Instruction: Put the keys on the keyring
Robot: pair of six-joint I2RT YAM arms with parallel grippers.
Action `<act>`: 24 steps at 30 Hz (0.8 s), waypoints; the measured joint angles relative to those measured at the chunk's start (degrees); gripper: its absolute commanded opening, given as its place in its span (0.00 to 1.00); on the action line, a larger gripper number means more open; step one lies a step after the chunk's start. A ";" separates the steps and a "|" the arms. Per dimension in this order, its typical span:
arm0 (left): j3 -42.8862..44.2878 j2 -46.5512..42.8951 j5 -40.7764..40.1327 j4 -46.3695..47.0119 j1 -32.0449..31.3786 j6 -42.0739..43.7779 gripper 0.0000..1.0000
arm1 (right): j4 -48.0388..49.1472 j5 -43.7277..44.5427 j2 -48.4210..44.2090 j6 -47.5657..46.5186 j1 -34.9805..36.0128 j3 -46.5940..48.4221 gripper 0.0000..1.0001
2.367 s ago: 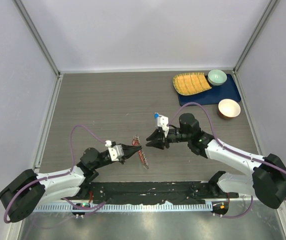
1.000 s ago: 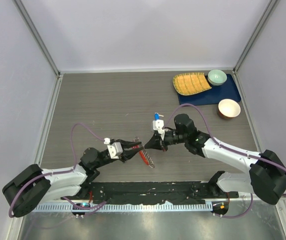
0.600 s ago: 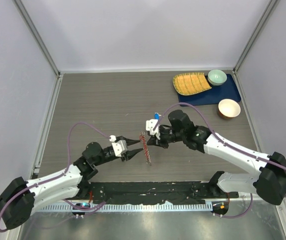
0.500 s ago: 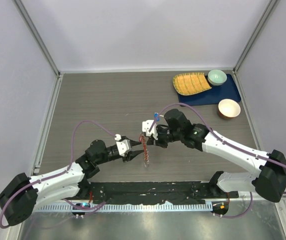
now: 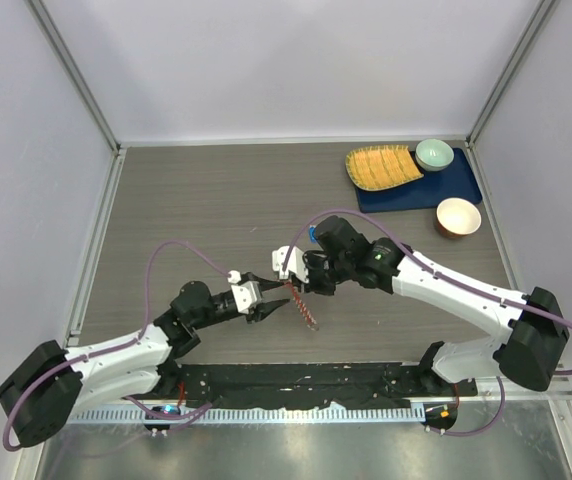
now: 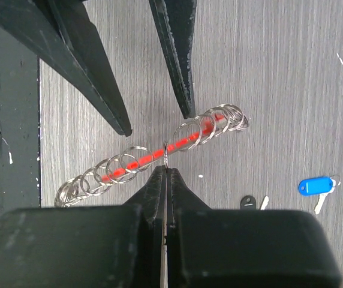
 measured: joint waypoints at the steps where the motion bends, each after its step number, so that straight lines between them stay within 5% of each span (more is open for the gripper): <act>1: -0.63 0.11 -0.02 1.53 0.00 -0.02 0.41 | -0.31 -0.04 0.13 -0.13 0.04 0.04 0.01; 24: -2.45 10.62 3.02 18.05 0.00 -5.35 0.21 | -1.11 -1.60 0.13 -0.57 0.13 0.26 0.01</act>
